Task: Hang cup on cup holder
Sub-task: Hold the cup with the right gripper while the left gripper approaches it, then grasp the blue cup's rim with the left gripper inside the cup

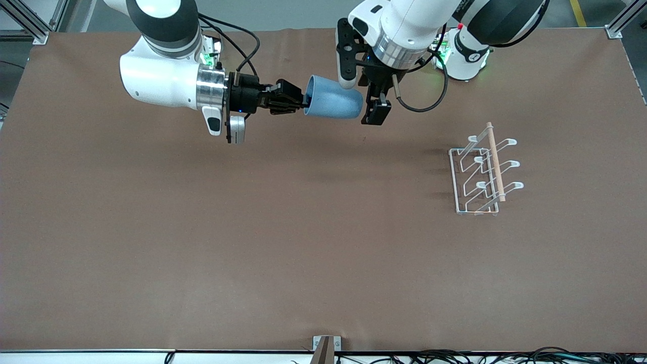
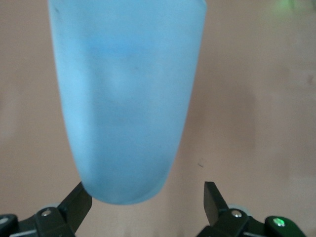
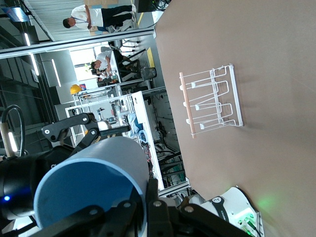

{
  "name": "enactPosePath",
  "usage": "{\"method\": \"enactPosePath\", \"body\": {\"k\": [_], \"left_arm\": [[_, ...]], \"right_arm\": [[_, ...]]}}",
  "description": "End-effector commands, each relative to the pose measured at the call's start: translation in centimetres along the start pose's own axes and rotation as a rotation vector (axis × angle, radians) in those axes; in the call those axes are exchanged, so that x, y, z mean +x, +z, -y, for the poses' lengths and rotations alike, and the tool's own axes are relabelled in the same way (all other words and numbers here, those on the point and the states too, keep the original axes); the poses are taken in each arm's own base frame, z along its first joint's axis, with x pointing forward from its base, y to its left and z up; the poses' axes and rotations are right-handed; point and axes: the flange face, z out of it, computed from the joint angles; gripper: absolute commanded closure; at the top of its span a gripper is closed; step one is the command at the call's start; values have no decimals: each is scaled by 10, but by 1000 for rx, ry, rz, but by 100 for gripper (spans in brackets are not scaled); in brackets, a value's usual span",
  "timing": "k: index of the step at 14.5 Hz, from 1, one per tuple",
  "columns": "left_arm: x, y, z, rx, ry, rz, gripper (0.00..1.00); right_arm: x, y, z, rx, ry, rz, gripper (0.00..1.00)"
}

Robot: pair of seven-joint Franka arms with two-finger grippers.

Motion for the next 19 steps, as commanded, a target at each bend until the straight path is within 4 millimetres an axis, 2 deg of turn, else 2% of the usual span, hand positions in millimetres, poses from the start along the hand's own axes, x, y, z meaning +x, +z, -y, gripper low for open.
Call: {"method": "enactPosePath", "body": {"k": [1, 4, 6, 11, 15, 19], "left_arm": [[6, -6, 3, 47, -7, -12, 0], [8, -5, 3, 50, -3, -17, 0], [12, -2, 15, 67, -21, -26, 0], [42, 11, -11, 69, -16, -7, 0], [45, 11, -9, 80, -23, -14, 2], [47, 2, -7, 96, -28, -33, 5]], "right_arm": [[-10, -2, 0, 14, 3, -13, 99], [-12, 1, -2, 10, 2, -9, 99], [-12, 1, -2, 11, 2, -10, 98], [-13, 2, -1, 10, 1, -8, 98], [-13, 2, -2, 10, 3, -8, 98], [-12, 2, -3, 10, 6, -8, 98]]}}
